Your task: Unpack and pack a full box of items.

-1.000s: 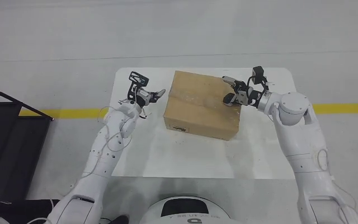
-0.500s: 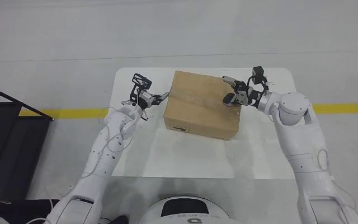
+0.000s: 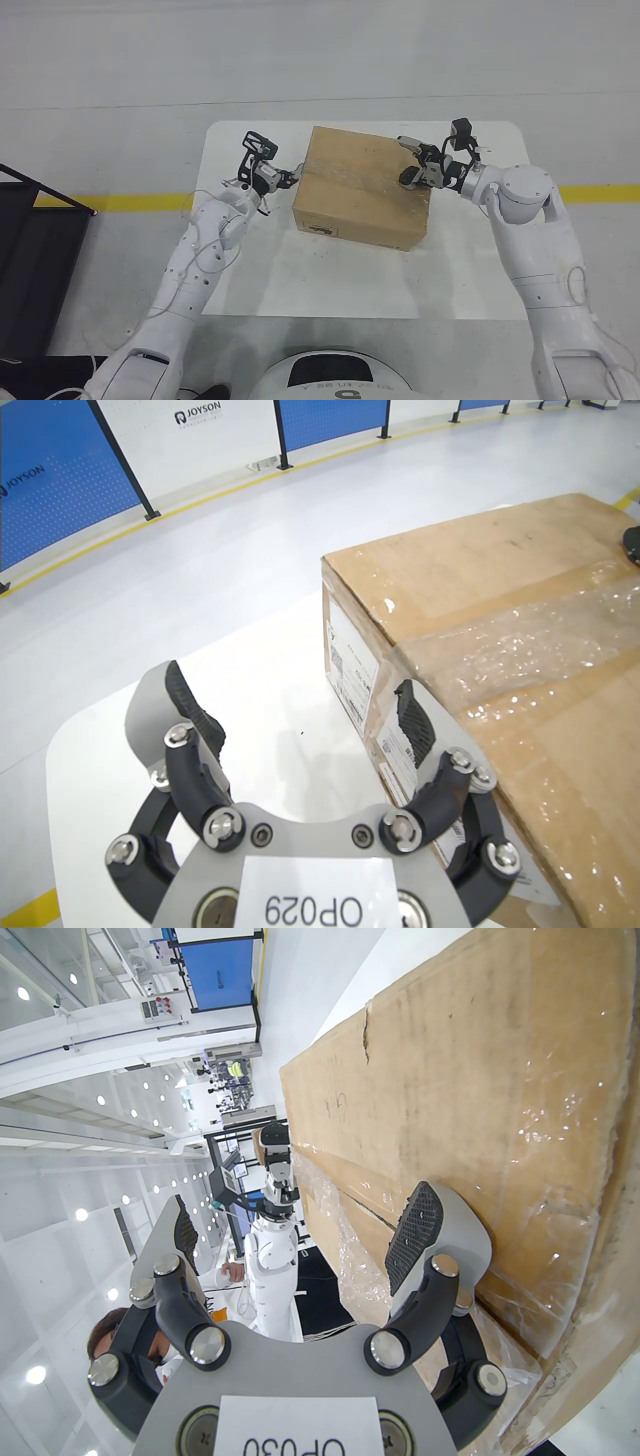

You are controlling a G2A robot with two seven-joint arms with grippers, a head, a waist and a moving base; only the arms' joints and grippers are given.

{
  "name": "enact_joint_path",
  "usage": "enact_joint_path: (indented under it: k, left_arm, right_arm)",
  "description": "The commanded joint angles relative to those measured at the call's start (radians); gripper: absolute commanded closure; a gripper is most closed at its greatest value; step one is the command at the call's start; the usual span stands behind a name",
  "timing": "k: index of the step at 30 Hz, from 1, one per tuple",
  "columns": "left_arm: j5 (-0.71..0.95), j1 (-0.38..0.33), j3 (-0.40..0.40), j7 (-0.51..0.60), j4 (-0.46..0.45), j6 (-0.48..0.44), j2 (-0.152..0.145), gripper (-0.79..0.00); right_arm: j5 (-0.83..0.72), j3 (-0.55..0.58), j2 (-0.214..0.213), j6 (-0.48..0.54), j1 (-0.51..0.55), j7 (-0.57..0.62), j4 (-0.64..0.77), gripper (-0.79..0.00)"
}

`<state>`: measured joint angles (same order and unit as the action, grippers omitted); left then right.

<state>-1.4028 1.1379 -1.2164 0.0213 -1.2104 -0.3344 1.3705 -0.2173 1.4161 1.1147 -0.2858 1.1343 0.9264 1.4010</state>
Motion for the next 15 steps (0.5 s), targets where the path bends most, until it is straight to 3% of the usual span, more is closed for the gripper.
enact_joint_path:
  k: [1,15]
  left_arm:
    - [0.001,-0.004,0.002,0.002,-0.003,0.001,0.000,-0.785]
    - [-0.002,-0.033,0.009,0.034,0.003,0.028,-0.002,-0.785]
  right_arm:
    - [0.000,0.000,0.000,0.000,0.000,0.000,0.000,-0.785]
    - [0.000,0.000,0.000,0.000,0.000,0.000,0.000,-0.785]
